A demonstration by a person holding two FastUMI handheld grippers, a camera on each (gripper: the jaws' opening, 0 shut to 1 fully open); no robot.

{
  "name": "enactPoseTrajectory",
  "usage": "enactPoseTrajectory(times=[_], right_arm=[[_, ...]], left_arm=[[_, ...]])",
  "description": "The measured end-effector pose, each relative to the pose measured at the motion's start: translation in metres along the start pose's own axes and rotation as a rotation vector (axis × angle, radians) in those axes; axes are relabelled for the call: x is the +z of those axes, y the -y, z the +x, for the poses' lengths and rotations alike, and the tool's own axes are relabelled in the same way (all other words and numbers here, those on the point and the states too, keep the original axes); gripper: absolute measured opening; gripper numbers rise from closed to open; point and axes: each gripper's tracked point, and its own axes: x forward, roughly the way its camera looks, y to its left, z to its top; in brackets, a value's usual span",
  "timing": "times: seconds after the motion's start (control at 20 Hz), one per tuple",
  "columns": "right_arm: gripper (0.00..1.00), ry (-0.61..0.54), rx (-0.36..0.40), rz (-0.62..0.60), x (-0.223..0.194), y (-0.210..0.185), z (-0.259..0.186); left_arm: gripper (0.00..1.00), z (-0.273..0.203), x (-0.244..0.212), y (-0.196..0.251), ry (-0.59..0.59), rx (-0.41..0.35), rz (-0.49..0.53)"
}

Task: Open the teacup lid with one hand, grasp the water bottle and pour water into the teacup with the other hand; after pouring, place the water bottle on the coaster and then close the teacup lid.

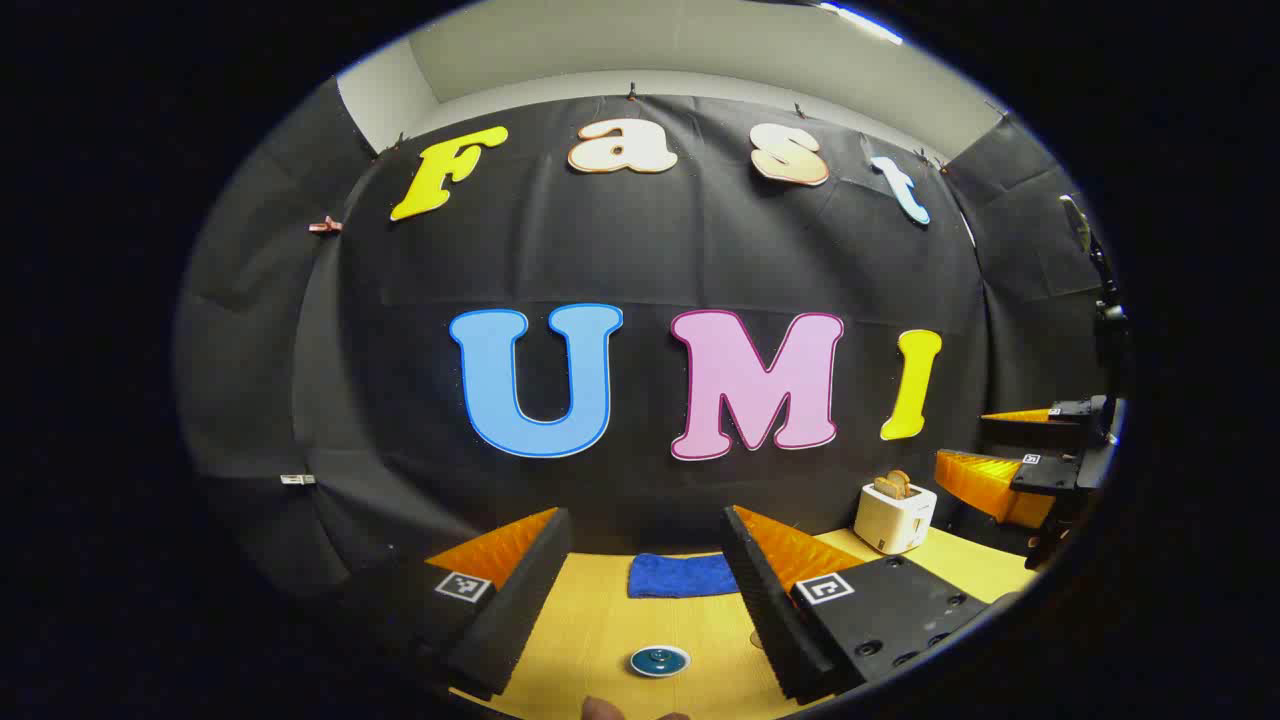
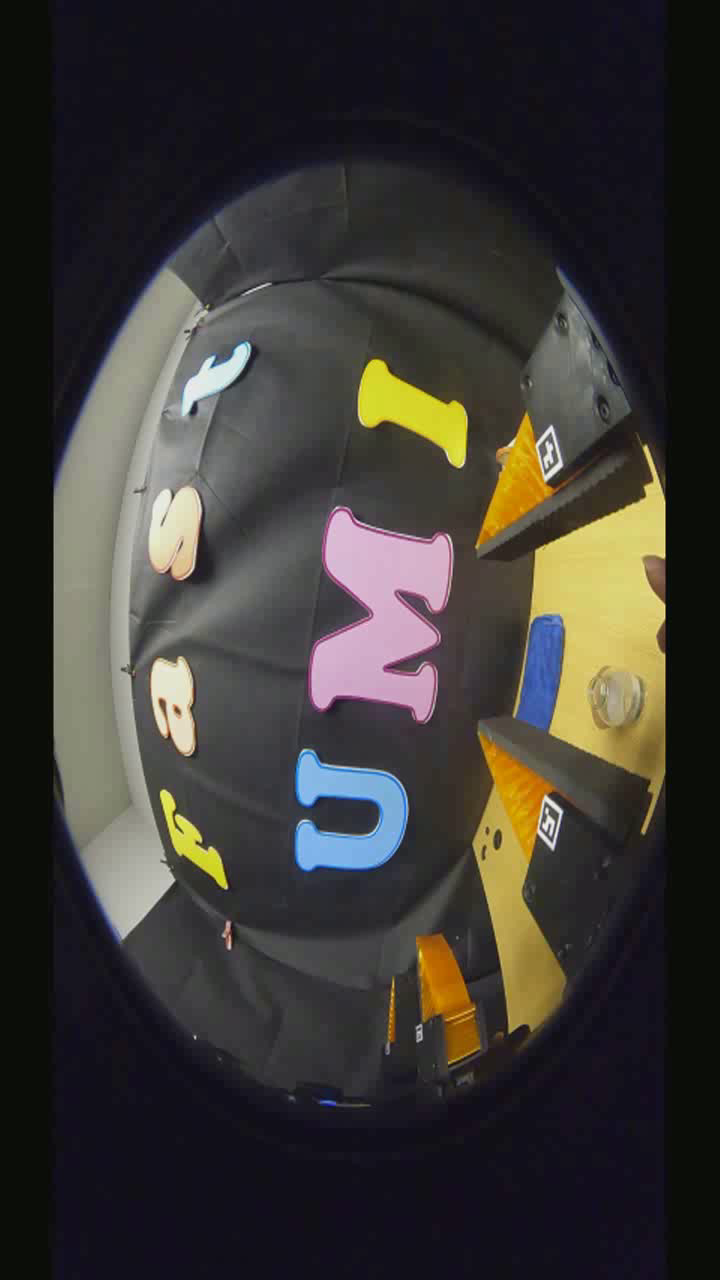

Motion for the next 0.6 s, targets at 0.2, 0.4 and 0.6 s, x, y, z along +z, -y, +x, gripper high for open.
enactPoseTrajectory(times=[0.2,0.4,0.6], right_arm=[[0.96,0.003,0.003,0.006,0.0002,0.0019,0.0024],[0.96,-0.001,0.007,0.014,-0.0026,0.0027,0.0015],[0.97,-0.007,0.008,0.019,-0.0057,0.0057,-0.0008]], left_arm=[[0.95,0.0008,-0.0009,0.0008,-0.001,0.005,0.002],[0.95,-0.0014,0.0002,0.0044,-0.002,0.002,0.008],[0.95,-0.003,-0.0003,0.007,-0.005,-0.002,0.016]])
